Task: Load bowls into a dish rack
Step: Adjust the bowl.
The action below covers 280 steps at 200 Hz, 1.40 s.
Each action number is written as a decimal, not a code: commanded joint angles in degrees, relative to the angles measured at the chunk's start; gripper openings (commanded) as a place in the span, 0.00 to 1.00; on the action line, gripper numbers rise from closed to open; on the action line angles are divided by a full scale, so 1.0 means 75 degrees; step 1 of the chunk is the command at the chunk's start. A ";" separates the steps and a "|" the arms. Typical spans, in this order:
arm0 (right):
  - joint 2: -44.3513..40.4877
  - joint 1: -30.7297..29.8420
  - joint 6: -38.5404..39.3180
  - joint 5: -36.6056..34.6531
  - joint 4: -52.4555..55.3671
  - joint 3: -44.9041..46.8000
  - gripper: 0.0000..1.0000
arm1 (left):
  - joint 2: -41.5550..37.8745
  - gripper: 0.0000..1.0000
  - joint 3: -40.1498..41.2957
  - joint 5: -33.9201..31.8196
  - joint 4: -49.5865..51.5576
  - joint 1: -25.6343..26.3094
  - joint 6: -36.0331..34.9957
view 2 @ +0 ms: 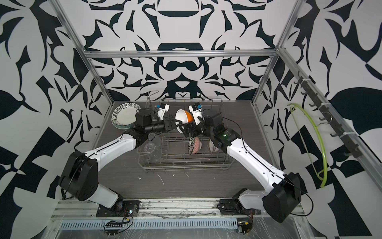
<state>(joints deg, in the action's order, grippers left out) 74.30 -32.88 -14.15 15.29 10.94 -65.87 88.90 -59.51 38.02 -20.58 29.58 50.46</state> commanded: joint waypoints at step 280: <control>0.0473 0.0188 -0.0031 0.0303 -0.0462 -0.0668 0.34 | 0.0024 0.16 0.0095 0.0149 0.0349 -0.0212 -0.0506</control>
<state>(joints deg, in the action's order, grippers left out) 81.69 -32.12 -15.75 16.67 9.85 -70.63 90.91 -58.70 38.57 -20.47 28.56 49.34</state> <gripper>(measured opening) 0.587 0.155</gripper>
